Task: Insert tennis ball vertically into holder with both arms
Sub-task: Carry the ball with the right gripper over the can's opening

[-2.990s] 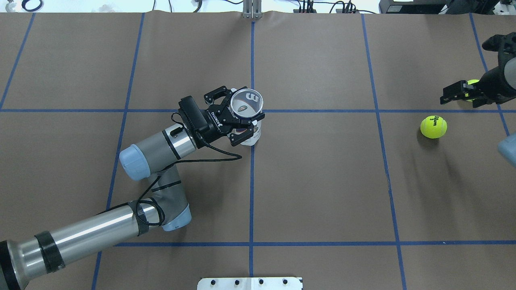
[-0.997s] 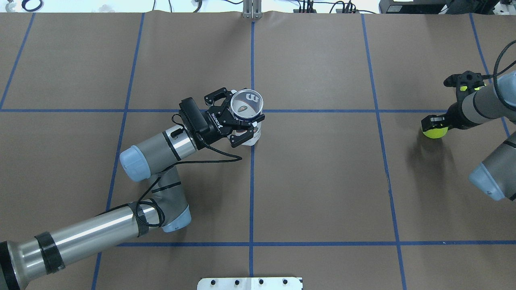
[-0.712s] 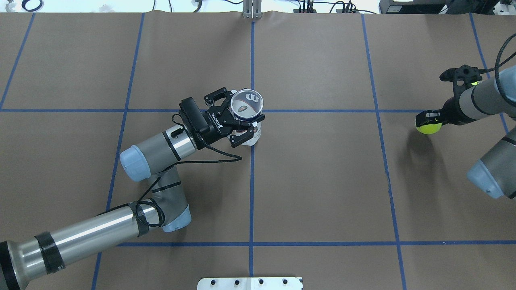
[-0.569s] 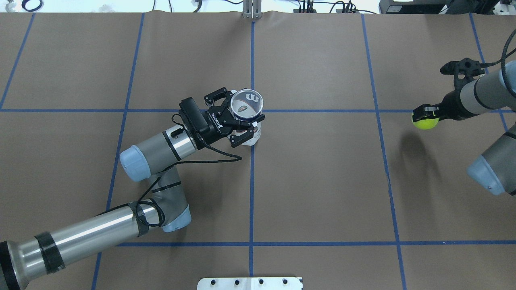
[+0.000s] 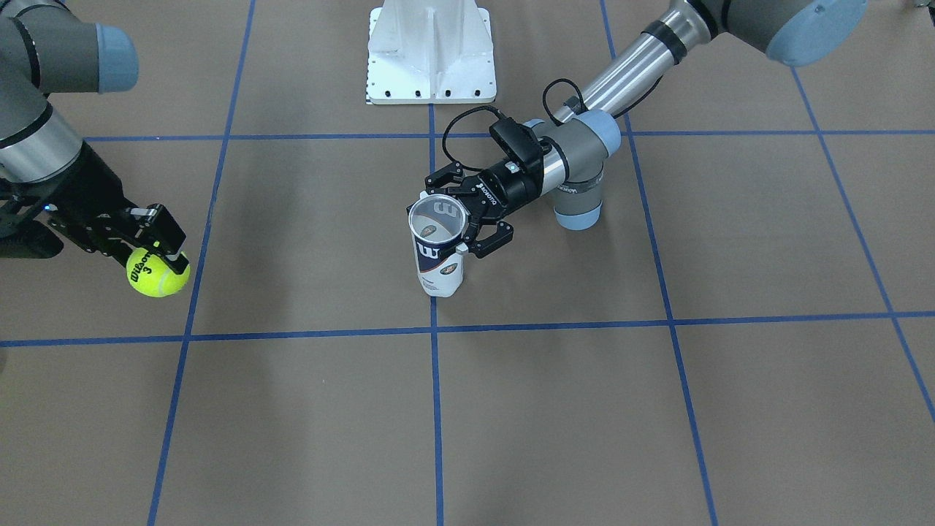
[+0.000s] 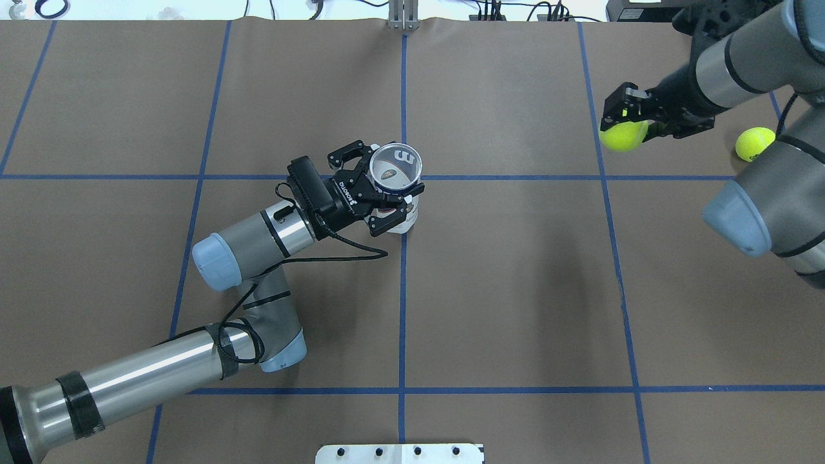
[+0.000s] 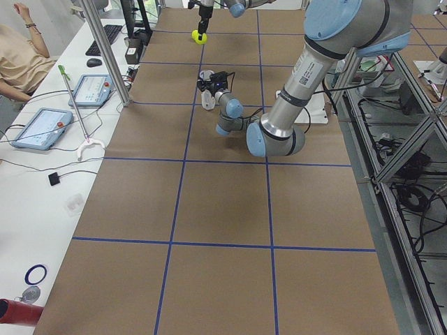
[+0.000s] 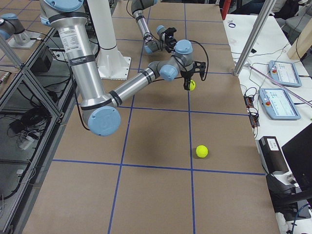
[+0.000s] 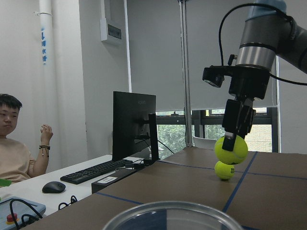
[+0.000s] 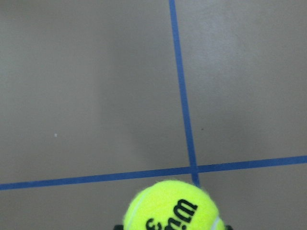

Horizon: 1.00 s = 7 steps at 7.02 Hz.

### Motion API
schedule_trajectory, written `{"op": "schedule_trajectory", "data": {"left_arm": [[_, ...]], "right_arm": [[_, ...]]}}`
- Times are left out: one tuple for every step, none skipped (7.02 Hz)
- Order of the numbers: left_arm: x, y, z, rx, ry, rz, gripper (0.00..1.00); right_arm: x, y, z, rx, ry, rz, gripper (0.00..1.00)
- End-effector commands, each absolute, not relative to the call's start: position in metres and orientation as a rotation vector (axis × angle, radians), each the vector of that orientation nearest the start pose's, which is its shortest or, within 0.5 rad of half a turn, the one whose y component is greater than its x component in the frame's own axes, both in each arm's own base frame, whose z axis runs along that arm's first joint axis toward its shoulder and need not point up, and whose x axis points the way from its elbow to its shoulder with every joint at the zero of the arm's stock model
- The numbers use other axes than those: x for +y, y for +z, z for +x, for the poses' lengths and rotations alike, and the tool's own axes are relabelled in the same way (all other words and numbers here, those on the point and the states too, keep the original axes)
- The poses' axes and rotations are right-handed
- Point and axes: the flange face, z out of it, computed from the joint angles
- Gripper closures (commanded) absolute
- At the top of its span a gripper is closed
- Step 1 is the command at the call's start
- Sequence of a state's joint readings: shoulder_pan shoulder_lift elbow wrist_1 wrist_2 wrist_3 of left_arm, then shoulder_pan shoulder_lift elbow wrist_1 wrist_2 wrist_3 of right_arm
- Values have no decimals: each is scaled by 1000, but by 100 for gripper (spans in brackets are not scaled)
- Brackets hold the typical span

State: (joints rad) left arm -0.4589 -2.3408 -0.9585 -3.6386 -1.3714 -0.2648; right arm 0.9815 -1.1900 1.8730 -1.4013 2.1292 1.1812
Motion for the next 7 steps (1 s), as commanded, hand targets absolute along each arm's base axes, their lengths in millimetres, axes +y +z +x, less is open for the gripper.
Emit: {"op": "schedule_trajectory", "data": {"left_arm": [[-446, 267, 561, 1328, 247, 1781, 15], [-445, 267, 562, 1326, 250, 1777, 15], [-445, 266, 562, 1327, 249, 1778, 15], [-441, 266, 566, 1334, 253, 1773, 15], [-441, 266, 566, 1334, 253, 1773, 15], [-440, 266, 567, 1336, 254, 1772, 15], [-440, 265, 567, 1337, 254, 1773, 15]], "right_arm": [[-531, 180, -310, -997, 406, 49, 100], [-523, 135, -333, -984, 431, 35, 100], [-510, 87, -354, -970, 454, 20, 100], [-502, 63, -373, -953, 476, 10, 100], [-499, 48, -396, -943, 495, 20, 100], [-502, 37, -415, -931, 500, 14, 100], [-501, 36, -422, -926, 496, 9, 100]]}}
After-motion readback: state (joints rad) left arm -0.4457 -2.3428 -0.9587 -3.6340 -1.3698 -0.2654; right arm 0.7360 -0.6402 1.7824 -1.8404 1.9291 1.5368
